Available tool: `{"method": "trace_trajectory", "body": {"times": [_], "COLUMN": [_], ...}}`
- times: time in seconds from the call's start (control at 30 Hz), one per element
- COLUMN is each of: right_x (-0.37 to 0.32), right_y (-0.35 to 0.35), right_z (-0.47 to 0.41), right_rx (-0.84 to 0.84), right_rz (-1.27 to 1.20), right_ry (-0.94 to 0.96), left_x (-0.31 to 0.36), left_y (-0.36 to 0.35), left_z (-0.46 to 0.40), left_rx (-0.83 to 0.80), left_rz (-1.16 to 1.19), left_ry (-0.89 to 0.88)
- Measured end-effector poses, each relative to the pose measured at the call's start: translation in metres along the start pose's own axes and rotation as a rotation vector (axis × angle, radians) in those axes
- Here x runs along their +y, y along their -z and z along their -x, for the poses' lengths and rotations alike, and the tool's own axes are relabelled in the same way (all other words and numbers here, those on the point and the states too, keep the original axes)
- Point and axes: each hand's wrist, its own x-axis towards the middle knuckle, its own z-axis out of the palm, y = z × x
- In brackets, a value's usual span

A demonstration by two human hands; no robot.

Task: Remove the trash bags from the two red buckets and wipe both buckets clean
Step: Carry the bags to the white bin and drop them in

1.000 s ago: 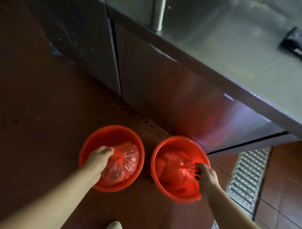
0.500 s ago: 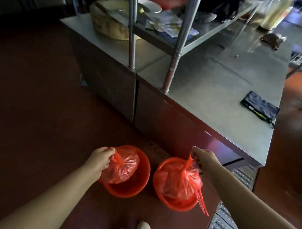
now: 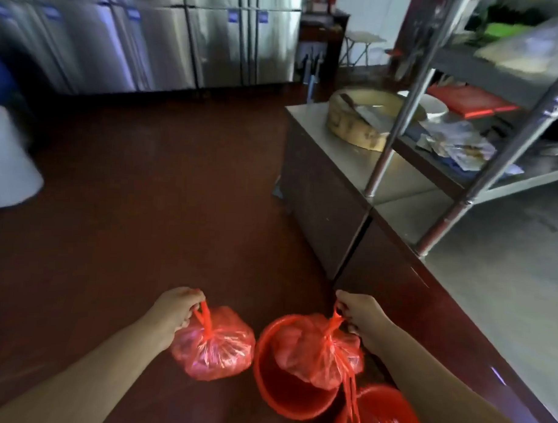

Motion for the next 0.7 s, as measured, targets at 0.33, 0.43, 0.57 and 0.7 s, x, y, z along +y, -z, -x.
{"method": "trace_trajectory", "body": {"times": [0.33,0.43,0.57,0.7], "right_x": [-0.116,-0.150,-0.191,-0.230], "right_y": [-0.207,-0.285,-0.389,-0.484], "right_z": [-0.035,-0.052,-0.066,-0.078], "right_rx": [-0.109,-0.120,-0.143,-0.226], "right_rz": [0.212,0.252,0.276,0.279], "right_ry": [0.107,0.134,0.157,0.192], "left_x": [0.026,0.039,0.059,0.087], "left_y": [0.174,0.235,0.314,0.381], "left_z": [-0.058,-0.093,-0.138,-0.189], "left_rx": [0.203,0.220,0.242,0.257], "left_rz": [0.147,0.154,0.131,0.120], "left_ry": [-0.013,-0.013,0.014,-0.016]}}
